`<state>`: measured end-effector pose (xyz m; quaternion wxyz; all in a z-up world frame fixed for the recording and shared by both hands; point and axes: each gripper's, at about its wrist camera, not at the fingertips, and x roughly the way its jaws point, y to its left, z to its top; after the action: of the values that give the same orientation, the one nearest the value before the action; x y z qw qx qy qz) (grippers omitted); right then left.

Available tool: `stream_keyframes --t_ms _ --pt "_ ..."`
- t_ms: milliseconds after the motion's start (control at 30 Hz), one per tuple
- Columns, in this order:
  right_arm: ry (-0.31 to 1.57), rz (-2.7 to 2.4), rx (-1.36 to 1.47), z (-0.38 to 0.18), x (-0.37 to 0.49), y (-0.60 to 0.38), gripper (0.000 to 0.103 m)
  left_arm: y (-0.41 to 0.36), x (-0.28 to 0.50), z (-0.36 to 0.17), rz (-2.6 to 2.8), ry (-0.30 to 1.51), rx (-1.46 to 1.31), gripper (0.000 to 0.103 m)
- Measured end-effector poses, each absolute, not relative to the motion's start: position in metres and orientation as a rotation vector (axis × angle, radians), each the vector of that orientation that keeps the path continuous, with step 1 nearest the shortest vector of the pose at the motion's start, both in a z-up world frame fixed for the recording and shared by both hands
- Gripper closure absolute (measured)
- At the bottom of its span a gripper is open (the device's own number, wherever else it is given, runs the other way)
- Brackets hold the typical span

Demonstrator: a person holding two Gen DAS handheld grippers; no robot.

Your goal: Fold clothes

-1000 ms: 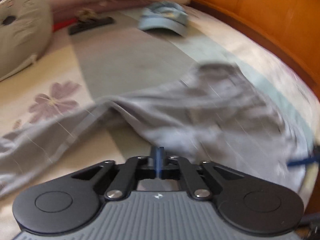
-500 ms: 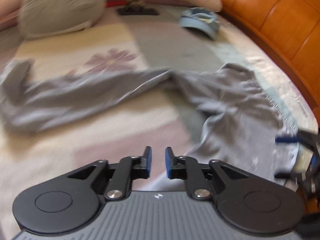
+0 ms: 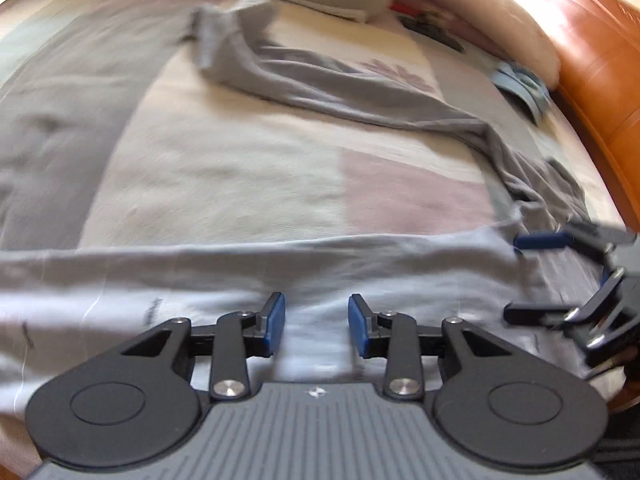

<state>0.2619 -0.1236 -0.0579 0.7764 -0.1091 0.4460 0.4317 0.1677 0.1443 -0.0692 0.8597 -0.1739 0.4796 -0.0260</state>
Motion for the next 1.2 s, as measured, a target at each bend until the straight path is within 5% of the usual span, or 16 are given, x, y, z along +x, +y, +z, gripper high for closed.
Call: stream_keyframes --t_ms 267,833,1200 --pt "0.924 0.815 -0.356 -0.073 0.273 -0.08 0.0 0.162 0.187 -0.061 -0.056 0.951 -0.357 0.065" --pt "1.022 0.75 -0.331 -0.07 0.253 -0.118 0.0 0.234 0.068 -0.058 0.248 1.02 -0.438 0.051" --pt "1.021 0.728 -0.365 -0.072 0.251 -0.113 0.0 0.303 0.108 -0.07 0.398 0.919 -0.378 0.046"
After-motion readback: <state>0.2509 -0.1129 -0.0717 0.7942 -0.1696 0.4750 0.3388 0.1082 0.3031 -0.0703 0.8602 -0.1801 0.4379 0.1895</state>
